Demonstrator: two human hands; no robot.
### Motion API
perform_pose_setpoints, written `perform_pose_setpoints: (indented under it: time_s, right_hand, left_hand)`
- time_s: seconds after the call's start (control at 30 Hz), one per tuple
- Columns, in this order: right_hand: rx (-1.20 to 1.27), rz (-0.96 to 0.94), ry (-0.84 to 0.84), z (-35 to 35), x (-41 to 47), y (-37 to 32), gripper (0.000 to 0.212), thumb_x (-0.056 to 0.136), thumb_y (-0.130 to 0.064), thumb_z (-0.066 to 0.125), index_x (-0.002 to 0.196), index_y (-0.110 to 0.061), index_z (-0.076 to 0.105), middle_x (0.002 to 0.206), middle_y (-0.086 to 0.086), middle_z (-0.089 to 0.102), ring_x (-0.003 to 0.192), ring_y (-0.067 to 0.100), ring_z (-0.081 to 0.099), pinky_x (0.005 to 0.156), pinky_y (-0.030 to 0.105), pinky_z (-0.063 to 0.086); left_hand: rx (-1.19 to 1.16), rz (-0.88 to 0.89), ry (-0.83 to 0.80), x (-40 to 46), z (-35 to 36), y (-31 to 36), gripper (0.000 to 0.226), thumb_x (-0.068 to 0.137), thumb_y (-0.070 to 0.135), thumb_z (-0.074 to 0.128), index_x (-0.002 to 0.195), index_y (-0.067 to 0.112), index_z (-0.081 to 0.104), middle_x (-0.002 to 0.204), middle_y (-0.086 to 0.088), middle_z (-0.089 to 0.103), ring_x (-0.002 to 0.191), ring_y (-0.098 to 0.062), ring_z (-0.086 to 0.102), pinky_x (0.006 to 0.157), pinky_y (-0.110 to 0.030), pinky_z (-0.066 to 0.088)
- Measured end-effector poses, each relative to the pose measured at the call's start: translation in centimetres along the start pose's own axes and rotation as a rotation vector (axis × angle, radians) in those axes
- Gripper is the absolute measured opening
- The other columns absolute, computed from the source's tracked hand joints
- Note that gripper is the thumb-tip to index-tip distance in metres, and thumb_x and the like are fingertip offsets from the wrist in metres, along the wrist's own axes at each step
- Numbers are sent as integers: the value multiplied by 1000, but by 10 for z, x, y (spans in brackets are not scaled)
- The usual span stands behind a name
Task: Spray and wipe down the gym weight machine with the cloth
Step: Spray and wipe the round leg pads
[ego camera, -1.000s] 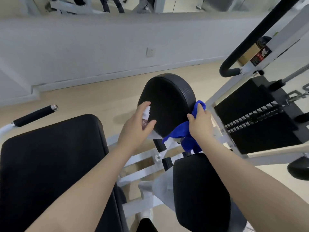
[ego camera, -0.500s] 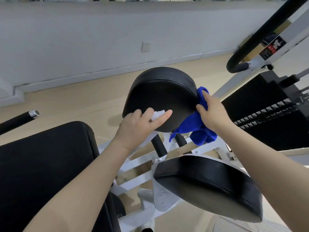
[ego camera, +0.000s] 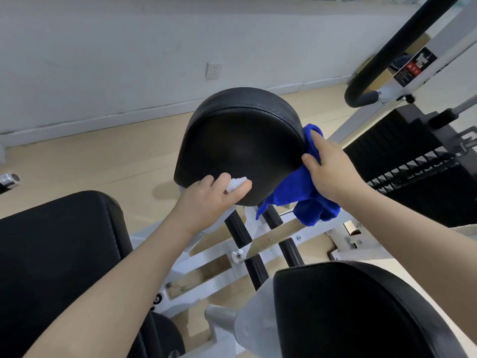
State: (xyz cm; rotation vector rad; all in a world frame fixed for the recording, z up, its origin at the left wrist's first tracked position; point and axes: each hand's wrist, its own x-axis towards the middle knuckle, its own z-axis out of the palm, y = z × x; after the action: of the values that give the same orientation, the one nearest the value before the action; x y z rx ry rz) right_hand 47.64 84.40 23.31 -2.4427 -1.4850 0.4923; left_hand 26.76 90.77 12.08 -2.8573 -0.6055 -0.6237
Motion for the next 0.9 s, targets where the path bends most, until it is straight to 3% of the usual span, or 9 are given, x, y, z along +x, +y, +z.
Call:
perform_pose_setpoints:
  time_s: [0.1, 0.23, 0.4, 0.57, 0.67, 0.73, 0.8, 0.9]
  right_hand:
    - [5, -12, 15, 1, 3, -1, 35, 99, -22, 37, 134, -21, 35, 107, 6, 43, 79, 18, 47, 73, 30, 35]
    - [13, -25, 23, 3, 5, 0, 32, 99, -22, 36, 131, -21, 37, 109, 8, 47, 80, 19, 48, 72, 29, 34]
    - [25, -21, 15, 4, 7, 0, 35, 99, -23, 36, 133, -22, 36, 113, 10, 49, 85, 21, 52, 73, 30, 36]
    - [44, -4, 12, 6, 7, 1, 39, 99, -24, 36, 138, -24, 32, 116, 9, 49, 86, 20, 52, 73, 30, 36]
    - [44, 2, 24, 7, 6, 2, 38, 99, -24, 35, 137, -21, 34, 117, 10, 50, 86, 19, 51, 72, 29, 34]
    - [51, 5, 42, 8, 4, 2, 37, 99, -24, 35, 136, -18, 35, 119, 12, 48, 86, 18, 49, 73, 29, 33]
    - [56, 12, 58, 9, 0, -1, 39, 99, -24, 35, 137, -18, 34, 123, 11, 46, 87, 18, 46, 75, 30, 33]
    - [65, 86, 104, 12, -8, -8, 41, 100, -23, 35, 140, -19, 30, 129, 13, 39, 86, 19, 44, 78, 30, 35]
  left_hand:
    - [-14, -71, 18, -7, 10, -1, 47, 77, -2, 20, 116, 13, 42, 70, -10, 53, 45, -16, 30, 41, -17, 21]
    - [-67, -96, 73, -6, 14, -2, 44, 81, -2, 18, 115, 11, 42, 72, -12, 55, 43, -18, 39, 41, -17, 24]
    - [-71, -51, 109, 0, 15, 5, 48, 80, -4, 34, 124, 14, 39, 78, -11, 57, 47, -18, 43, 36, -20, 36]
    - [-64, -50, -73, 3, 17, 21, 64, 63, -2, 46, 123, 17, 35, 78, -9, 52, 51, -17, 30, 41, -19, 21]
    - [-52, -107, -402, -8, 24, 28, 70, 79, -2, 49, 133, 19, 10, 107, -9, 47, 66, -18, 34, 45, -22, 20]
    - [-47, -139, -526, -12, 23, 28, 66, 88, 2, 42, 142, 19, 8, 116, -10, 41, 72, -18, 37, 52, -23, 27]
    - [-55, -191, -495, -13, 22, 26, 71, 87, 4, 48, 145, 19, 9, 113, -10, 43, 68, -16, 37, 52, -22, 28]
    - [-147, -302, -267, -16, 8, 21, 80, 77, 12, 68, 140, 18, 18, 87, -7, 54, 49, -14, 32, 39, -17, 9]
